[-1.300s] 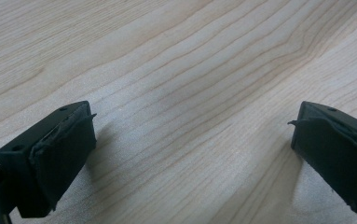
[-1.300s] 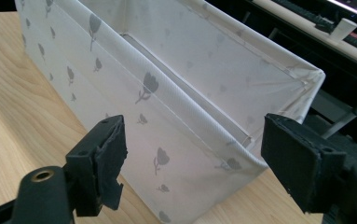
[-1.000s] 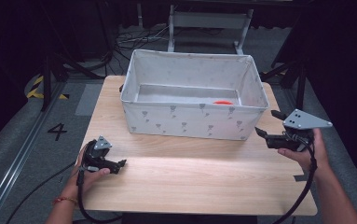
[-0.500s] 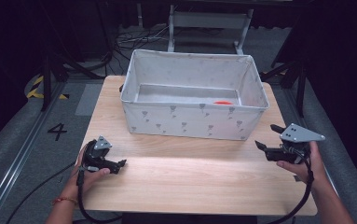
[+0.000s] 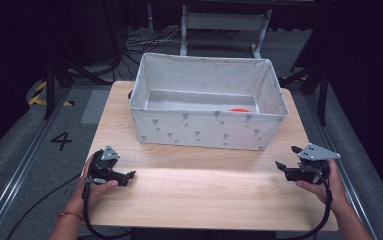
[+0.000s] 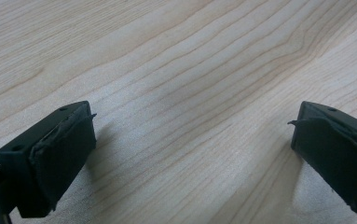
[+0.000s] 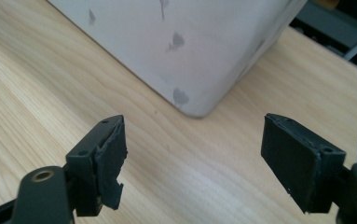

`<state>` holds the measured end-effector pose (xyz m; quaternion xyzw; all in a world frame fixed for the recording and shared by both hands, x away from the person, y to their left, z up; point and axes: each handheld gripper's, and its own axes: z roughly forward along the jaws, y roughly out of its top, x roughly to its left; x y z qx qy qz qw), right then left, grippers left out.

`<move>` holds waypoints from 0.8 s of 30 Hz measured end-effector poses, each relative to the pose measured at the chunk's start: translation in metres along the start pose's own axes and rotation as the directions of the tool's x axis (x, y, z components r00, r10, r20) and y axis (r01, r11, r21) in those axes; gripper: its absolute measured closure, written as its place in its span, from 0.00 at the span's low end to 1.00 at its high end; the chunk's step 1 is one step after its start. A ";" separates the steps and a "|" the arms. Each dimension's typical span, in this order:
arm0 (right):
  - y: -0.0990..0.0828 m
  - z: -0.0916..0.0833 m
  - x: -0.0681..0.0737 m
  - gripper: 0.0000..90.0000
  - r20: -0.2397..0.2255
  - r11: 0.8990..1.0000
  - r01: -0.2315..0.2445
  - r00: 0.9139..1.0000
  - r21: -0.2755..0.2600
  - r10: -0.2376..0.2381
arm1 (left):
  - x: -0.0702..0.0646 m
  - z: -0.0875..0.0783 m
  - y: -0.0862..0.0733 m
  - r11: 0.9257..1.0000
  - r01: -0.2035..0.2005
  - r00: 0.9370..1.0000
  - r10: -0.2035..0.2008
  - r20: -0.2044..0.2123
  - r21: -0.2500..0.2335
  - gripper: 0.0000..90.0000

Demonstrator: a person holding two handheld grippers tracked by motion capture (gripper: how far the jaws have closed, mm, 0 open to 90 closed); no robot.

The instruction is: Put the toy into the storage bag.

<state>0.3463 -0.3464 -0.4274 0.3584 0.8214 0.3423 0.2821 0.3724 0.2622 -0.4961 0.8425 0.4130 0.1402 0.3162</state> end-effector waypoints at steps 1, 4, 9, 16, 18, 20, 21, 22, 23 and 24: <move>-0.003 0.001 0.000 0.25 0.003 1.000 -0.003 1.000 0.005 0.003 | 0.000 0.000 0.000 1.000 0.000 1.000 0.000 0.000 0.000 0.00; -0.011 0.004 -0.002 0.25 0.000 1.000 -0.021 1.000 0.016 0.021 | 0.000 0.000 0.000 1.000 0.000 1.000 0.000 0.000 0.000 0.00; -0.027 0.007 -0.004 0.25 -0.004 0.998 -0.046 0.999 0.044 0.046 | 0.000 0.000 0.000 1.000 -0.003 1.000 0.003 -0.001 0.000 0.00; -0.051 0.011 -0.004 0.25 -0.016 0.994 -0.078 0.997 0.080 0.080 | 0.000 0.000 0.000 1.000 -0.002 1.000 0.002 -0.001 0.000 0.00; -0.053 0.011 -0.004 0.25 -0.018 0.993 -0.084 0.996 0.083 0.086 | 0.000 0.000 0.000 1.000 0.000 1.000 0.000 0.000 0.000 0.00; -0.060 0.011 -0.004 0.25 -0.030 0.989 -0.117 0.992 0.085 0.120 | 0.000 0.000 0.000 1.000 0.000 1.000 0.000 0.000 0.000 0.00; -0.063 0.011 -0.004 0.25 -0.034 0.988 -0.128 0.991 0.087 0.131 | 0.000 0.000 0.000 1.000 0.000 1.000 0.000 0.000 0.000 0.00; -0.066 0.010 -0.004 0.25 -0.040 0.987 -0.135 0.990 0.087 0.139 | 0.000 0.000 0.000 1.000 -0.003 1.000 0.003 -0.001 0.001 0.00; -0.069 0.010 -0.004 0.25 -0.046 0.986 -0.142 0.988 0.086 0.146 | 0.000 0.000 0.000 1.000 -0.003 1.000 0.003 -0.001 0.000 0.00; -0.073 0.011 -0.004 0.24 -0.046 0.984 -0.151 0.987 0.092 0.155 | 0.000 0.000 0.000 1.000 -0.003 1.000 0.003 -0.001 0.000 0.00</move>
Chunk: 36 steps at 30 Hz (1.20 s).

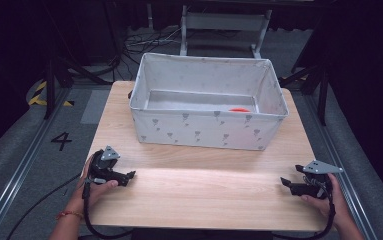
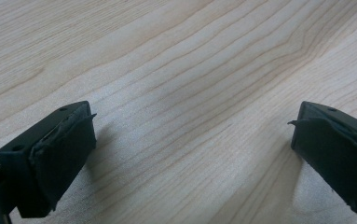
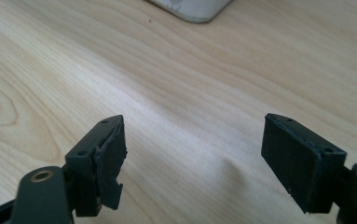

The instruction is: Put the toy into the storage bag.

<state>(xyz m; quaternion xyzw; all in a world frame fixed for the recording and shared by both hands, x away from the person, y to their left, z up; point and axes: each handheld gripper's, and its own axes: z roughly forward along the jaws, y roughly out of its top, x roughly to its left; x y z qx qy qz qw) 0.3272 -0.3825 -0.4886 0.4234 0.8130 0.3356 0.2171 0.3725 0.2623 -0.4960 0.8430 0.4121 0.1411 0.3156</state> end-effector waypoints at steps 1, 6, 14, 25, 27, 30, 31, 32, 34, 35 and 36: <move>-0.002 0.000 -0.001 0.24 -0.003 1.000 -0.008 1.000 -0.001 0.008 | 0.000 0.000 0.000 1.000 0.002 1.000 -0.002 0.001 0.000 0.00; -0.014 0.002 -0.007 0.25 -0.023 0.995 -0.103 0.994 -0.011 0.103 | 0.000 0.000 0.000 1.000 0.001 1.000 -0.001 -0.001 0.000 0.00; -0.015 0.001 -0.009 0.24 -0.018 0.995 -0.097 0.995 -0.005 0.097 | 0.000 0.000 0.000 1.000 0.004 1.000 -0.004 -0.008 0.000 0.00; -0.015 0.002 -0.009 0.20 -0.003 0.994 -0.106 0.994 -0.001 0.106 | -0.002 0.000 0.000 1.000 0.016 1.000 -0.016 -0.022 -0.006 0.00; -0.015 0.002 -0.009 0.20 -0.002 0.994 -0.106 0.994 -0.001 0.106 | -0.002 0.001 0.000 1.000 0.015 1.000 -0.015 -0.022 -0.010 0.00; -0.015 0.002 -0.009 0.20 -0.002 0.994 -0.106 0.994 -0.001 0.106 | -0.002 0.001 0.000 1.000 0.022 1.000 -0.022 -0.017 -0.002 0.00; -0.015 0.002 -0.009 0.20 -0.003 0.995 -0.104 0.995 -0.002 0.104 | -0.002 0.001 0.000 1.000 0.023 1.000 -0.023 -0.018 -0.004 0.00; -0.015 0.002 -0.009 0.20 -0.004 0.995 -0.105 0.995 -0.002 0.105 | -0.002 0.001 0.001 1.000 0.026 1.000 -0.026 -0.017 -0.005 0.00; -0.015 0.002 -0.009 0.20 -0.003 0.995 -0.104 0.995 -0.001 0.104 | -0.002 0.001 0.001 1.000 0.025 1.000 -0.026 -0.018 -0.004 0.00; -0.015 0.002 -0.009 0.20 -0.003 0.994 -0.106 0.994 -0.001 0.106 | -0.002 0.001 0.001 1.000 0.025 1.000 -0.025 -0.018 -0.004 0.00; -0.015 0.002 -0.009 0.20 -0.003 0.994 -0.106 0.994 -0.001 0.106 | -0.002 0.001 0.001 1.000 0.026 1.000 -0.026 -0.018 -0.004 0.00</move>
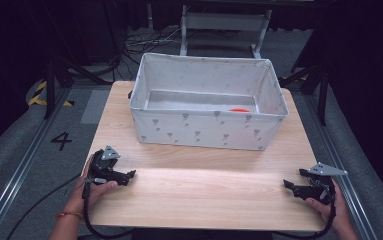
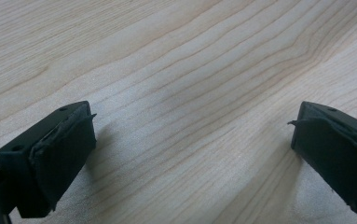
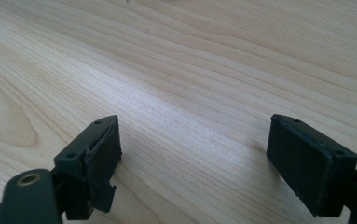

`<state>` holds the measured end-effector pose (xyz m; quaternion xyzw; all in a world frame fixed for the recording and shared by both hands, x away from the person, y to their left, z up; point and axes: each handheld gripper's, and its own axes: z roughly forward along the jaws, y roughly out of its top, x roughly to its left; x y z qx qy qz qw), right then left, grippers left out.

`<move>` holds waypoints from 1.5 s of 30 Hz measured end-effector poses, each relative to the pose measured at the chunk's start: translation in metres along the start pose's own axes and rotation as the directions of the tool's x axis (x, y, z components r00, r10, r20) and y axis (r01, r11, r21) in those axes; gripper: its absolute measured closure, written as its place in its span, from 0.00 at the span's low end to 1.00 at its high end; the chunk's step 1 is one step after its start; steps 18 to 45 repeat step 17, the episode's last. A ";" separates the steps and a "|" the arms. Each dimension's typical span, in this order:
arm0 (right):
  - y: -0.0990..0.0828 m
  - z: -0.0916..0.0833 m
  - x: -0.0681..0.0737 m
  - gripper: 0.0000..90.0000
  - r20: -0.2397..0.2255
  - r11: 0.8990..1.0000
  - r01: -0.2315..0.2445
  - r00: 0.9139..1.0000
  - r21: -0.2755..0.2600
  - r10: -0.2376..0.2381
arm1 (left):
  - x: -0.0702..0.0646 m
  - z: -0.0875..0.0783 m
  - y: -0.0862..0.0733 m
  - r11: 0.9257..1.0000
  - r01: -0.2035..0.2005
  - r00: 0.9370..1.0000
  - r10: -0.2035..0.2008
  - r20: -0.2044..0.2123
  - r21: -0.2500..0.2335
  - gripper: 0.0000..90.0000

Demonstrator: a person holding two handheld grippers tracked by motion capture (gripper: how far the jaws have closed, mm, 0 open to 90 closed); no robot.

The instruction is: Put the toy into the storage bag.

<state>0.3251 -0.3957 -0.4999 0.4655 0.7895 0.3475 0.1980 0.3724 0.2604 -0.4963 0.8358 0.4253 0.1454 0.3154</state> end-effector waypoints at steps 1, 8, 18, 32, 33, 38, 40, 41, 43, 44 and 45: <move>0.000 0.000 0.000 0.19 0.001 1.000 -0.001 1.000 0.000 0.001 | 0.000 0.000 0.000 1.000 0.000 1.000 0.000 0.000 0.000 0.00; 0.000 0.000 0.000 0.18 0.009 1.000 -0.005 1.000 0.003 0.005 | 0.000 0.000 0.000 1.000 0.000 1.000 0.000 0.000 0.000 0.00; 0.000 0.000 0.000 0.18 0.010 1.000 -0.008 1.000 0.004 0.008 | 0.001 0.000 0.000 1.000 -0.006 1.000 0.006 -0.009 -0.005 0.00; 0.000 0.000 0.000 0.18 0.010 1.000 -0.008 1.000 0.004 0.008 | 0.001 0.000 0.000 1.000 -0.006 1.000 0.006 -0.009 -0.005 0.00; 0.000 0.000 0.000 0.18 0.010 1.000 -0.008 1.000 0.004 0.008 | 0.001 0.000 0.000 1.000 -0.006 1.000 0.006 -0.009 -0.005 0.00; 0.000 0.000 0.000 0.18 0.010 1.000 -0.008 1.000 0.004 0.008 | 0.001 0.000 0.000 1.000 -0.006 1.000 0.006 -0.009 -0.005 0.00; 0.000 0.000 0.000 0.18 0.010 1.000 -0.008 1.000 0.004 0.008 | 0.001 0.000 0.000 1.000 -0.006 1.000 0.006 -0.009 -0.005 0.00; 0.000 0.000 0.000 0.18 0.010 1.000 -0.008 1.000 0.004 0.008 | 0.001 0.000 0.000 1.000 -0.006 1.000 0.006 -0.009 -0.005 0.00; 0.000 0.000 0.000 0.18 0.010 1.000 -0.008 1.000 0.004 0.008 | 0.001 0.000 0.000 1.000 -0.006 1.000 0.006 -0.009 -0.005 0.00; 0.000 0.000 0.000 0.18 0.010 1.000 -0.008 1.000 0.004 0.008 | 0.001 0.000 0.000 1.000 -0.006 1.000 0.006 -0.009 -0.005 0.00; 0.000 0.000 0.000 0.18 0.010 1.000 -0.008 1.000 0.004 0.008 | 0.001 0.000 0.000 1.000 -0.006 1.000 0.006 -0.009 -0.005 0.00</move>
